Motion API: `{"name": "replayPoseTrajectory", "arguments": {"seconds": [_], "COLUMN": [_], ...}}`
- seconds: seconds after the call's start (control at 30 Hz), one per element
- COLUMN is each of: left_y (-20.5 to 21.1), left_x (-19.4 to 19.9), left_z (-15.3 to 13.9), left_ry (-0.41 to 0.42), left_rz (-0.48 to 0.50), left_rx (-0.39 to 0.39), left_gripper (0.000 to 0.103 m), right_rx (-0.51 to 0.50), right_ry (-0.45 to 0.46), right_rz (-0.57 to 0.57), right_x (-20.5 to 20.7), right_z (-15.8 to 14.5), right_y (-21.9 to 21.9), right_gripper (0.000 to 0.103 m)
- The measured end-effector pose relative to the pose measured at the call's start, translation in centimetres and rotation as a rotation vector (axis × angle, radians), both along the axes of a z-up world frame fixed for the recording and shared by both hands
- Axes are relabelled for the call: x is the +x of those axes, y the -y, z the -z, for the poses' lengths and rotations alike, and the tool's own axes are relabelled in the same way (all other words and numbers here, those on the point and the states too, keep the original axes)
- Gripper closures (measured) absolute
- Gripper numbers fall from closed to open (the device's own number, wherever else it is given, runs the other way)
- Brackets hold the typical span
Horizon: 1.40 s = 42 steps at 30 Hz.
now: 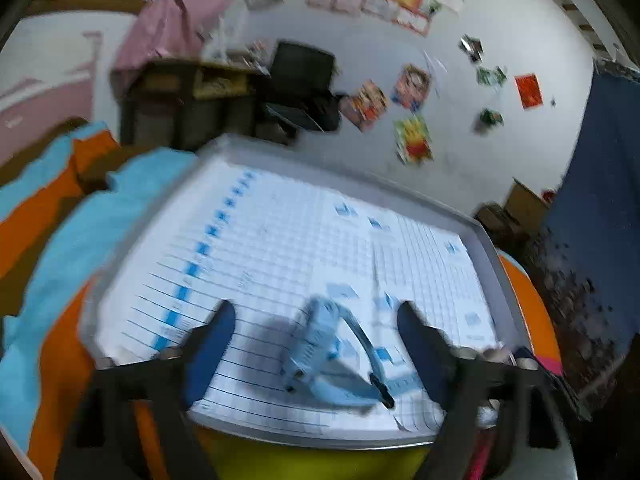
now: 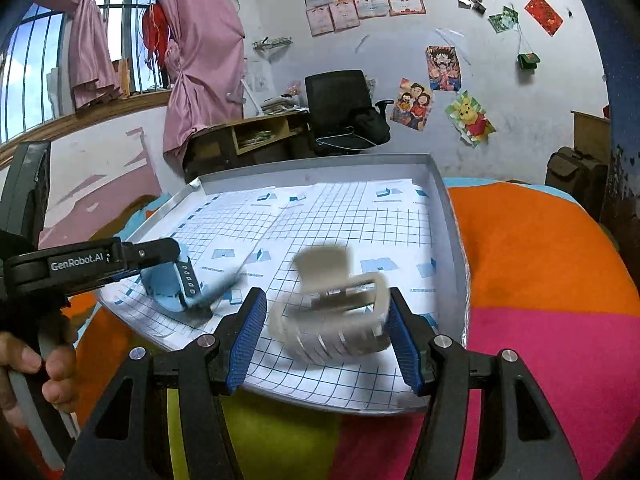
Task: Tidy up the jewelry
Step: 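Lower the watch onto the tray and open the left tool while the right tool releases the claw clip there, then move both tools back from the tray to the remaining jewelry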
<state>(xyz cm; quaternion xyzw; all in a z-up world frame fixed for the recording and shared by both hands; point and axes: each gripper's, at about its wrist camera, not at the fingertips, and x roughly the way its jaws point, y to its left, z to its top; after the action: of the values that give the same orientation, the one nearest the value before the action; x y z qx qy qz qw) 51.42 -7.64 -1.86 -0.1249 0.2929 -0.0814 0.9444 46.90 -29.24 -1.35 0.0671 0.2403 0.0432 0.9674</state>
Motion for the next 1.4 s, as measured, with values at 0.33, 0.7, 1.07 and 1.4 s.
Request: {"name": "replayPoseTrajectory", "arguments": {"seconds": [0.33,0.7,1.07,1.4], "left_y": [-2.3,-4.5,-5.8,-7.1], "left_x": [-5.8,-15.3,-25.5,-33.4], "left_z": [-2.8,-6.2,-6.3,-5.0], "left_ry": [0.098,0.203,0.231,0.211], "left_rz": [-0.040,-0.097,-0.106,-0.100], "left_rx": [-0.022,0.023,0.072,0.096], "left_gripper": [0.003,0.000,0.000,0.000], "right_rx": [0.010,-0.051,-0.066,-0.059], "right_ry": [0.086,0.177,0.231,0.217], "right_rz": [0.063,0.028,0.031,0.033], "right_x": [-3.7,-12.3,-22.9,-31.2], "right_z": [-2.9,-8.1,-9.8,-8.6], "right_y": [1.4,-1.2,-2.5,-3.2], "right_gripper": [0.016,0.002,0.001,0.001]}}
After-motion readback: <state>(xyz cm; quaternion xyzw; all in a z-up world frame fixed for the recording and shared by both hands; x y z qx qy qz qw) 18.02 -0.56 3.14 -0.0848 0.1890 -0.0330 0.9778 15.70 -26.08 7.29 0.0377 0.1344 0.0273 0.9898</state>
